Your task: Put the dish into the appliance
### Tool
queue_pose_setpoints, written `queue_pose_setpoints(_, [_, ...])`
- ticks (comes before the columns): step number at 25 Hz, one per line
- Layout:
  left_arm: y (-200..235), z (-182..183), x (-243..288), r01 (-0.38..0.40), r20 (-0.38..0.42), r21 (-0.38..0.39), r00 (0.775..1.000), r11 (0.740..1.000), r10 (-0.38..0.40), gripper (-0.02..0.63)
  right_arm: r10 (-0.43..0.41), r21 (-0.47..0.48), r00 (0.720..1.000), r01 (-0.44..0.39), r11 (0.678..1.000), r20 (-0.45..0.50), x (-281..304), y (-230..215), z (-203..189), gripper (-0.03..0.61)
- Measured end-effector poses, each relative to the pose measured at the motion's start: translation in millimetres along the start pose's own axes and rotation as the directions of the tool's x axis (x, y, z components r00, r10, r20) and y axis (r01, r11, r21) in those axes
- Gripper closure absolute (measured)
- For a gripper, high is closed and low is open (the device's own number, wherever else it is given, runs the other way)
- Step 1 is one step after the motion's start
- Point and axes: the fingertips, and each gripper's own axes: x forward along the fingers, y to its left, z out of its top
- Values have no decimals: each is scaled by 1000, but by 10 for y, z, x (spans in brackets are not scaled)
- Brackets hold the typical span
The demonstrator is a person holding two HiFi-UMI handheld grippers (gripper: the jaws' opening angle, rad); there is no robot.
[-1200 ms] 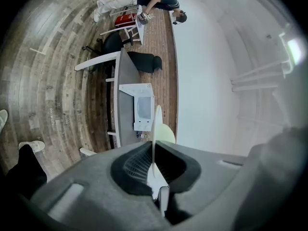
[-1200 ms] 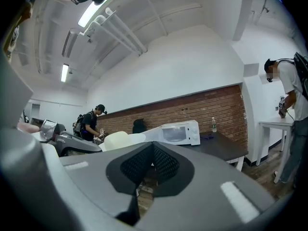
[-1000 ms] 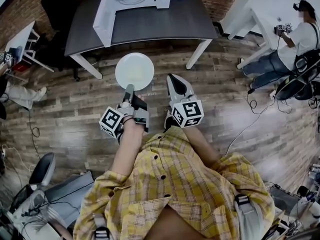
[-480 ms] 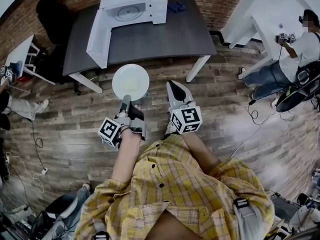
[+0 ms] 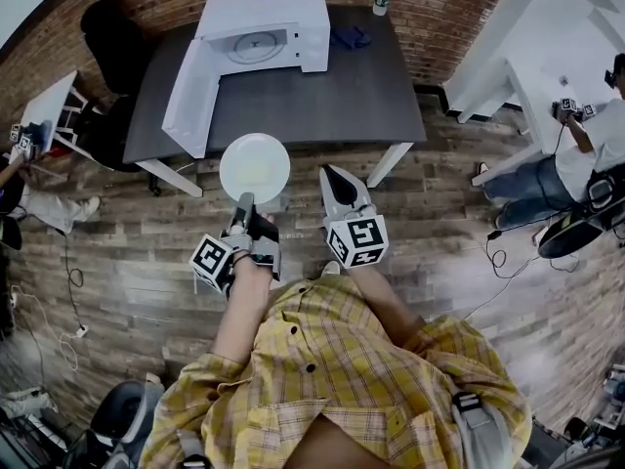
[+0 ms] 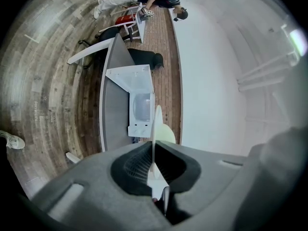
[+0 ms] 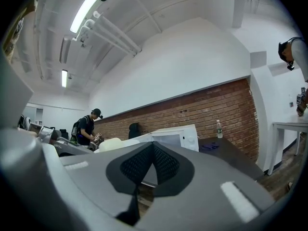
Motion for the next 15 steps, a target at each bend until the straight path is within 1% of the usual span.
queue_pose_setpoints(3, [64, 11, 48, -12, 18, 1, 1000, 1000, 12, 605, 23, 0, 1000, -23, 1000, 8, 56, -60, 29, 577])
queue_pose_setpoints(7, [-43, -87, 153, 21, 41, -18, 999, 1000, -20, 604, 43, -1, 999, -43, 999, 12, 100, -147, 41, 577])
queue_pose_setpoints(11, [-10, -169, 312, -1, 53, -11, 999, 1000, 2, 604, 58, 18, 998, -58, 998, 6, 203, -309, 14, 577])
queue_pose_setpoints(15, [-4, -91, 280, 7, 59, -10, 998, 1000, -6, 604, 69, 26, 998, -69, 997, 1, 247, -215, -60, 578])
